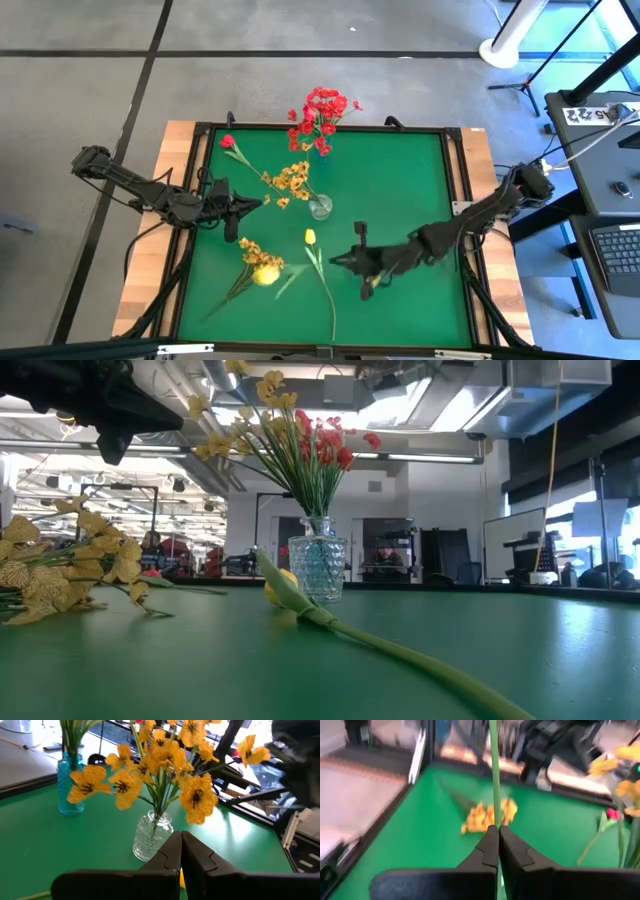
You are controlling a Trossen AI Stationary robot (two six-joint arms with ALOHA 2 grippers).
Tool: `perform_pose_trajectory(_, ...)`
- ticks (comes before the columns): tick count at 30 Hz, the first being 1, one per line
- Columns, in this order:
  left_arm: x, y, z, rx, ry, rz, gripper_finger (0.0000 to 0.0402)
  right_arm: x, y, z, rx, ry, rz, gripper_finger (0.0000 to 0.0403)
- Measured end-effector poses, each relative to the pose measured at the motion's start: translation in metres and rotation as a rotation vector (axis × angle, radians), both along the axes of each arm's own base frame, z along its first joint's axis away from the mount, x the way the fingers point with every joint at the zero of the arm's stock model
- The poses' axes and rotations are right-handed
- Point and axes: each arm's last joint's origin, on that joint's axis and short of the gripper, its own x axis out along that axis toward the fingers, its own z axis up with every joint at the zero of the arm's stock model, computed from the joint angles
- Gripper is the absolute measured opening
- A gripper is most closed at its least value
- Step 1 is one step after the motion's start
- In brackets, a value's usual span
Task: Sort flowers into vase by color
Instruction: Put the bottom yellow tulip into the transparent vase
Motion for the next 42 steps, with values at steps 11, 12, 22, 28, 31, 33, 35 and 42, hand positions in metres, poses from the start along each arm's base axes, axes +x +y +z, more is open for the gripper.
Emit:
perform_pose_trajectory(11, 0.0, 0.0, 0.0, -0.009, -0.003, -0.002, 0.0, -0.02, -0.112, -0.054, 0.142, -0.602, -0.009, 0.0004)
perform_pose_trajectory(12, 0.0, 0.0, 0.0, -0.009, -0.004, -0.002, 0.0, -0.018, -0.119, -0.058, 0.141, -0.607, -0.028, 0.0004)
perform_pose_trajectory(22, 0.0, 0.0, 0.0, 0.0, -0.002, -0.001, 0.0, 0.027, -0.161, -0.084, 0.146, -0.556, -0.103, 0.0005)
perform_pose_trajectory(28, 0.0, 0.0, 0.0, 0.001, -0.001, -0.003, 0.0, 0.046, -0.173, -0.109, 0.184, -0.497, -0.119, 0.0005)
perform_pose_trajectory(31, 0.0, 0.0, 0.0, 0.001, 0.001, -0.004, 0.0, 0.05, -0.174, -0.12, 0.195, -0.485, -0.127, 0.0005)
perform_pose_trajectory(33, 0.0, 0.0, 0.0, 0.002, 0.001, -0.004, 0.0, 0.05, -0.176, -0.125, 0.201, -0.485, -0.133, 0.0005)
perform_pose_trajectory(35, 0.0, 0.0, 0.0, 0.002, 0.001, -0.004, 0.0, 0.051, -0.176, -0.131, 0.205, -0.46, -0.136, 0.0005)
perform_pose_trajectory(42, 0.0, 0.0, 0.0, 0.002, 0.001, -0.004, 0.0, 0.051, -0.176, -0.135, 0.207, -0.449, -0.136, 0.0005)
